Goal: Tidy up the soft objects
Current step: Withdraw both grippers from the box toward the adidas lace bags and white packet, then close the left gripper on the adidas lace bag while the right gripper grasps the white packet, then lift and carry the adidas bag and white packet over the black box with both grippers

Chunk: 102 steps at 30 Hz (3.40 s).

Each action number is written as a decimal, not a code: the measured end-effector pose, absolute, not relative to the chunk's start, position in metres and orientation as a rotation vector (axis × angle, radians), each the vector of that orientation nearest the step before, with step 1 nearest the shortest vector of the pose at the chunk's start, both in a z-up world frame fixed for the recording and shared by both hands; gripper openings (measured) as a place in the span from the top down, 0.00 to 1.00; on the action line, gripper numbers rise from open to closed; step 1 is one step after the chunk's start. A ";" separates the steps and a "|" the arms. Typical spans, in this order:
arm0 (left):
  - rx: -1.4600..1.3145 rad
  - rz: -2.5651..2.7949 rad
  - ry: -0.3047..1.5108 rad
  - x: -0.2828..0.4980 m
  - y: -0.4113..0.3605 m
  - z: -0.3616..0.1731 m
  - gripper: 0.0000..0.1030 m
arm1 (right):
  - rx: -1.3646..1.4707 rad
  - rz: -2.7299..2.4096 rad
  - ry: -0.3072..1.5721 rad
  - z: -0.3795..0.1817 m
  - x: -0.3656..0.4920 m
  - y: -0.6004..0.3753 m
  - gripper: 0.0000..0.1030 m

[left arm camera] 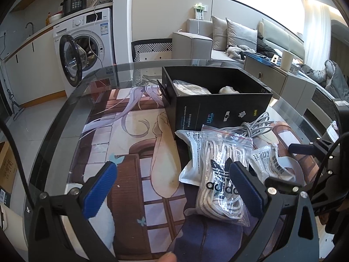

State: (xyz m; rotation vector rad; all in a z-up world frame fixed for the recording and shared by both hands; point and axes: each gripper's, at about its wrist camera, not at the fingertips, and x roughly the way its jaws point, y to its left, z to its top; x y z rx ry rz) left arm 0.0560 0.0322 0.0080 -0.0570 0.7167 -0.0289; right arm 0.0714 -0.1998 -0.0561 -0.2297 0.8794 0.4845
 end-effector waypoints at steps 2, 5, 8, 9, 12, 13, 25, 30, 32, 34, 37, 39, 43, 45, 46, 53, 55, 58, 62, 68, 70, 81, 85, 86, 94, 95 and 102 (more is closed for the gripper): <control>-0.057 -0.029 0.717 0.056 0.032 0.008 0.00 | -0.218 0.492 0.878 -0.054 0.070 -0.202 0.00; -0.055 -0.031 0.718 0.057 0.030 0.008 0.00 | -0.224 0.511 0.866 -0.049 0.067 -0.199 0.00; -0.053 -0.031 0.719 0.057 0.030 0.008 0.00 | -0.237 0.528 0.872 -0.053 0.065 -0.188 0.00; -0.053 -0.030 0.721 0.058 0.030 0.007 0.00 | -0.243 0.535 0.878 -0.055 0.065 -0.183 0.00; -0.055 -0.029 0.728 0.059 0.031 0.006 0.00 | -0.286 0.524 0.870 -0.059 0.064 -0.172 0.00; -0.054 -0.028 0.729 0.059 0.031 0.006 0.00 | -0.297 0.518 0.869 -0.059 0.064 -0.170 0.00; -0.049 -0.037 0.743 0.063 0.027 0.003 0.00 | -0.288 0.498 0.879 -0.059 0.075 -0.186 0.01; -0.041 -0.043 0.745 0.062 0.024 0.004 0.00 | -0.299 0.551 0.844 -0.056 0.071 -0.182 0.21; -0.039 -0.047 0.750 0.063 0.023 0.003 0.00 | -0.302 0.571 0.834 -0.054 0.069 -0.182 0.40; -0.036 -0.050 0.757 0.063 0.022 0.002 0.00 | -0.295 0.579 0.828 -0.053 0.067 -0.185 0.45; -0.035 -0.064 0.769 0.063 0.019 0.000 0.00 | -0.288 0.590 0.822 -0.054 0.062 -0.189 0.48; -0.038 -0.081 0.784 0.064 0.017 -0.002 0.00 | -0.281 0.598 0.819 -0.053 0.060 -0.191 0.51; -0.038 -0.108 0.805 0.065 0.010 -0.003 0.00 | -0.274 0.608 0.814 -0.052 0.058 -0.192 0.56; -0.034 -0.119 0.806 0.065 0.006 -0.003 0.00 | -0.270 0.610 0.811 -0.052 0.058 -0.194 0.56; -0.027 -0.126 0.808 0.065 0.004 -0.003 0.00 | -0.267 0.611 0.808 -0.051 0.058 -0.194 0.56; 0.001 -0.191 0.823 0.066 -0.008 -0.005 0.14 | -0.241 0.611 0.797 -0.048 0.057 -0.200 0.64; 0.011 -0.207 0.830 0.066 -0.011 -0.006 0.21 | -0.237 0.610 0.797 -0.048 0.057 -0.201 0.64; 0.044 -0.221 0.816 0.063 -0.017 -0.006 0.31 | -0.235 0.614 0.803 -0.048 0.057 -0.202 0.64; 0.033 -0.268 0.803 0.061 -0.019 -0.003 0.56 | -0.228 0.619 0.811 -0.049 0.057 -0.201 0.64; 0.022 -0.269 0.790 0.062 -0.015 0.001 0.59 | -0.208 0.611 0.823 -0.048 0.058 -0.200 0.48; 0.014 -0.269 0.777 0.061 -0.013 0.003 0.59 | -0.209 0.610 0.828 -0.048 0.059 -0.197 0.46; -0.018 -0.249 0.740 0.059 -0.004 0.012 0.59 | -0.311 0.557 0.832 -0.056 0.060 -0.177 0.37; -0.025 -0.244 0.735 0.059 -0.003 0.011 0.59 | -0.307 0.561 0.828 -0.054 0.062 -0.183 0.54; -0.027 -0.242 0.734 0.059 -0.002 0.011 0.59 | -0.304 0.568 0.826 -0.055 0.062 -0.185 0.56; -0.042 -0.231 0.720 0.057 0.002 0.014 0.59 | -0.267 0.601 0.813 -0.052 0.061 -0.199 0.63; -0.044 -0.228 0.718 0.057 0.002 0.015 0.59 | -0.263 0.601 0.809 -0.051 0.060 -0.200 0.63; -0.059 -0.220 0.702 0.055 0.006 0.018 0.59 | -0.261 0.609 0.785 -0.044 0.054 -0.200 0.63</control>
